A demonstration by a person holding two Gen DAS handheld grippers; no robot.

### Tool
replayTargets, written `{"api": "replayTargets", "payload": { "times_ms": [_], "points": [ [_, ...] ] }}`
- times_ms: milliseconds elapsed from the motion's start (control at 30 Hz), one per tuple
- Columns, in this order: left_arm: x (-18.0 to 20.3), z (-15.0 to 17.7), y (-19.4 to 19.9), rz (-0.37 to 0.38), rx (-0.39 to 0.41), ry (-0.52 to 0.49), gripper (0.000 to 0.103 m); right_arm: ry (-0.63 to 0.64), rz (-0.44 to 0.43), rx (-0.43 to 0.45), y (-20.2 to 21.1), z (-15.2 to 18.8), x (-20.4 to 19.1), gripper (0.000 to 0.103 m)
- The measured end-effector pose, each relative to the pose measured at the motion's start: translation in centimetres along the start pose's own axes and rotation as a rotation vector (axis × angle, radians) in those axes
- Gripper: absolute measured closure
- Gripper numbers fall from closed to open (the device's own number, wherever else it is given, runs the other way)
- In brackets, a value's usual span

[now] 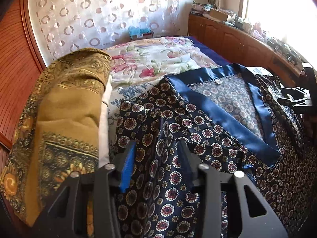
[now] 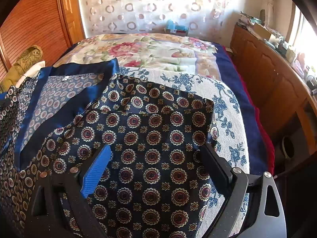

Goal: Fold small clothes

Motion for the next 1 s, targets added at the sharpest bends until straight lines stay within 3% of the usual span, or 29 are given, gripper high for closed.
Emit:
{"api": "replayTargets", "payload": {
  "times_ms": [67,100,133,200,367,567,733,1000],
  "points": [
    [0.3,0.1,-0.4,0.004,-0.015,-0.005,0.077,0.0,0.0,0.0,0.0,0.0,-0.1,0.009],
    [0.3,0.1,-0.5,0.004,-0.014,-0.004,0.091,0.001,0.001,0.0,0.0,0.0,-0.1,0.009],
    [0.2,0.1,-0.5,0.003,-0.01,0.001,0.098,0.0,0.0,0.001,0.0,0.0,-0.1,0.009],
    [-0.3,-0.4,0.4,0.005,0.021,0.024,0.103,0.0,0.001,0.001,0.0,0.0,-0.1,0.009],
    [-4.5,-2.7,3.7,-0.05,0.121,0.124,0.103,0.0,0.001,0.001,0.0,0.0,-0.1,0.009],
    [-8.5,-2.9,4.3,-0.091,0.142,0.181,0.103,-0.001,0.0,-0.002,0.0,0.0,-0.1,0.008],
    [-9.1,-2.2,3.6,-0.092,0.131,0.187,0.103,0.01,-0.008,-0.025,-0.6,0.0,-0.3,0.0],
    [-8.5,-2.0,2.8,-0.089,0.12,0.181,0.103,0.012,-0.008,-0.024,-0.7,0.0,-0.5,0.0]
  ]
}}
Point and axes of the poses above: each gripper's, at about its wrist camera, not at the fingertips, and y roughly against the way its jaws point, x to its right, z to its underside, the point moved 9 cm from there along -y, roughly the way its jaws point, and after that the axes turned 15 degrees about -z, right-handed, at the moved point
